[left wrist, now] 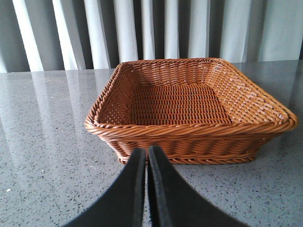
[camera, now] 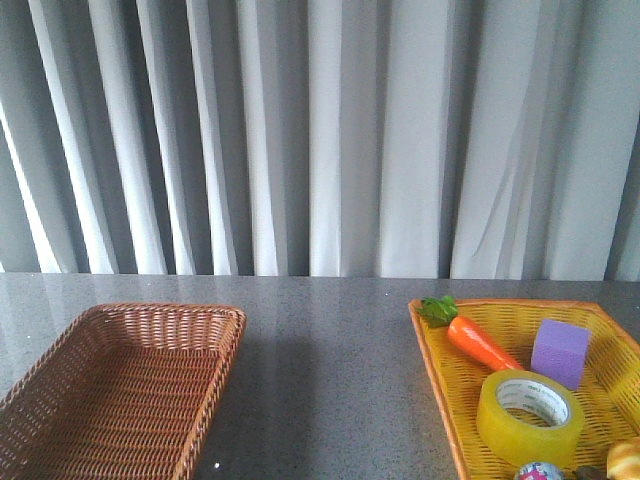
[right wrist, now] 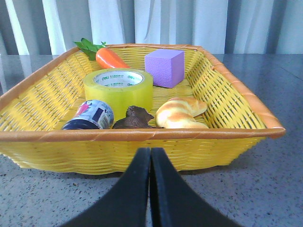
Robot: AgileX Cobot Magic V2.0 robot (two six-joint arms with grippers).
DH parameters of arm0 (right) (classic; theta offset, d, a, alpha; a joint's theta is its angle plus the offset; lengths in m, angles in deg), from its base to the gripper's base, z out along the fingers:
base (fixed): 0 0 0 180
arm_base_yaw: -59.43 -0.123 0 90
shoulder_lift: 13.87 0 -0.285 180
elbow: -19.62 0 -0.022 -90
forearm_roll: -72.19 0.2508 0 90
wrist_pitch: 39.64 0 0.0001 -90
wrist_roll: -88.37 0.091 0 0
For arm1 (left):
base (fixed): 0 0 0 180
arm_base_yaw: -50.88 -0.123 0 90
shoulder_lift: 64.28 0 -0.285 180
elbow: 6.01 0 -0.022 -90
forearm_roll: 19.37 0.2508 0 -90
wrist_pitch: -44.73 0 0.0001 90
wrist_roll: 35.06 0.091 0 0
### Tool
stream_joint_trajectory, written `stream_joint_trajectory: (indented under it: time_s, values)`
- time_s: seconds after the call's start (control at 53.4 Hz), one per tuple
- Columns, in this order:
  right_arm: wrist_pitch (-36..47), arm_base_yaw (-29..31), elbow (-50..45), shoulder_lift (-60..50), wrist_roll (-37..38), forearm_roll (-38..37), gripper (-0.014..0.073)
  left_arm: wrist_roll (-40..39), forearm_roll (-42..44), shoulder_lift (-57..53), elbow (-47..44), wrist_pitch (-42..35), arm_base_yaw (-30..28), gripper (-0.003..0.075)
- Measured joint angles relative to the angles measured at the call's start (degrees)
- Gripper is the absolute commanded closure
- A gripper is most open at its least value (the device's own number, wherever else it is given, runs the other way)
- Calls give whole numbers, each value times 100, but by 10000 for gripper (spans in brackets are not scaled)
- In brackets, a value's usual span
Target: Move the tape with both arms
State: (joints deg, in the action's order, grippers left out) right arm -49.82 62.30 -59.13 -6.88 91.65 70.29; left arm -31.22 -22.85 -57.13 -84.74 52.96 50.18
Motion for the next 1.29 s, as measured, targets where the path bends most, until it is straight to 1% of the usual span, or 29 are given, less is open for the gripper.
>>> stream_joint_trajectory:
  time_s: [1.086,1.142,1.199,1.292]
  values:
    - [25,0,0,0,0,0,601,0,0,0,0,0,0,727]
    - [139,0,-5,0,0,0,601,0,0,0,0,-13,0,727]
    - [434,0,-11,0,0,0,601,0,0,0,0,-151,0,727]
    - [1464,0,-11,0,11,0,601,-72,-39,0,0,-679,0,727]
